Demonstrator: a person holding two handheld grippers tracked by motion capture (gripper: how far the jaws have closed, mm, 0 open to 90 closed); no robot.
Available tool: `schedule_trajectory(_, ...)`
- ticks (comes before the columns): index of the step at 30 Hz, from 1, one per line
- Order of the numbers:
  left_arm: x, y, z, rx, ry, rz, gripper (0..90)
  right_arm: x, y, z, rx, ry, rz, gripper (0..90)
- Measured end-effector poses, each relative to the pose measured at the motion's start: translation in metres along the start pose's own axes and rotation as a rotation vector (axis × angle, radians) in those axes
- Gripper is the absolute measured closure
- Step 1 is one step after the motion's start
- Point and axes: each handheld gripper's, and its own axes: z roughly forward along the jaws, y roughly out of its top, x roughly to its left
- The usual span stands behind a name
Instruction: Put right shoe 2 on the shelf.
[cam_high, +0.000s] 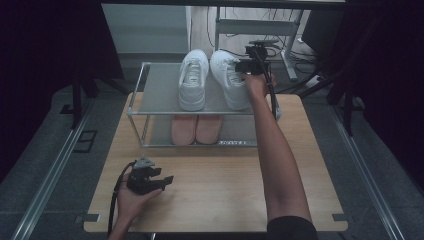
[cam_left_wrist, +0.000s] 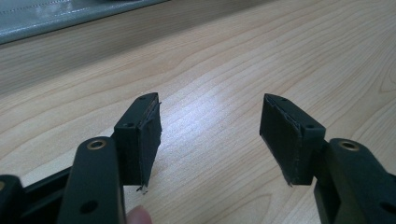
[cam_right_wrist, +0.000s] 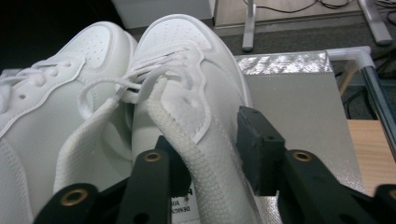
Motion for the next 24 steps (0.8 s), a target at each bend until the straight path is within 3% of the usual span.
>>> schedule_trajectory(3, -0.001, 0.0, 0.002, 0.006, -0.001, 0.002, 39.0, -0.002, 0.002, -0.009, -0.056, 0.027, -0.03, 55.0)
schedule_trajectory(11, -0.002, 0.0, 0.002, 0.005, -0.001, 0.012, 39.0, -0.004, 0.0, -0.031, -0.089, 0.073, -0.075, 57.3)
schedule_trajectory(16, -0.002, 0.001, 0.0, 0.0, 0.001, 0.014, 39.0, -0.014, -0.009, -0.053, -0.112, 0.107, -0.119, 67.2)
schedule_trajectory(18, -0.003, 0.0, 0.001, -0.001, 0.003, 0.002, 39.1, -0.021, -0.017, -0.067, -0.129, 0.112, -0.17, 74.4)
schedule_trajectory(24, -0.005, 0.001, 0.002, 0.002, 0.006, 0.013, 39.1, -0.038, -0.033, -0.079, -0.099, 0.127, -0.219, 81.9)
